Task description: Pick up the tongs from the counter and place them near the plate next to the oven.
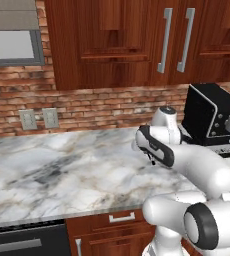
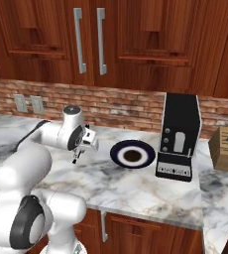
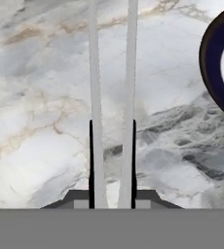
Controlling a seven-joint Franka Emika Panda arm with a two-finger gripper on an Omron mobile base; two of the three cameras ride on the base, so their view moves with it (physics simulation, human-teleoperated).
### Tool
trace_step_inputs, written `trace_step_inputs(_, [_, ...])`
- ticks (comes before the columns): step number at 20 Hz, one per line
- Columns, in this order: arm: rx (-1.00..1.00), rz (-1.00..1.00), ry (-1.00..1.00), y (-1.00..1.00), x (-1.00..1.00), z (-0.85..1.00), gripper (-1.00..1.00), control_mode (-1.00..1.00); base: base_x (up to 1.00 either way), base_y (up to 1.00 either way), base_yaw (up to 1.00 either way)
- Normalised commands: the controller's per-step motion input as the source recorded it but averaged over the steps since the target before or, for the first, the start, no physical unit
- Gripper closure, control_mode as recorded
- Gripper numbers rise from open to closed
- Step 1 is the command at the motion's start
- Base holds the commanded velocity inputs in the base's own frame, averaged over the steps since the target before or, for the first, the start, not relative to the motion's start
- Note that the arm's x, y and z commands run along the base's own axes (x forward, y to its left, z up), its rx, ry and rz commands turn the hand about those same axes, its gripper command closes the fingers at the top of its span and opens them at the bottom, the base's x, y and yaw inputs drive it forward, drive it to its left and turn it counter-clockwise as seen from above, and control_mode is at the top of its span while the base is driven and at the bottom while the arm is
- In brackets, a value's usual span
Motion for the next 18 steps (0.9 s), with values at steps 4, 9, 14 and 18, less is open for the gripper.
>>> trace_step_inputs(4, [-0.05,-0.16,0.0,-0.08,0.51,-0.31,1.0,-1.0,0.0,0.0,0.0])
trace_step_inputs(9, [-0.08,-0.11,0.0,-0.14,0.44,-0.27,1.0,-1.0,0.0,0.0,0.0])
trace_step_inputs(14, [-0.06,-0.04,0.01,-0.17,0.43,-0.2,1.0,-1.0,0.0,0.0,0.0])
trace_step_inputs(18, [-0.01,0.0,0.02,-0.26,0.39,-0.27,1.0,-1.0,0.0,0.0,0.0])
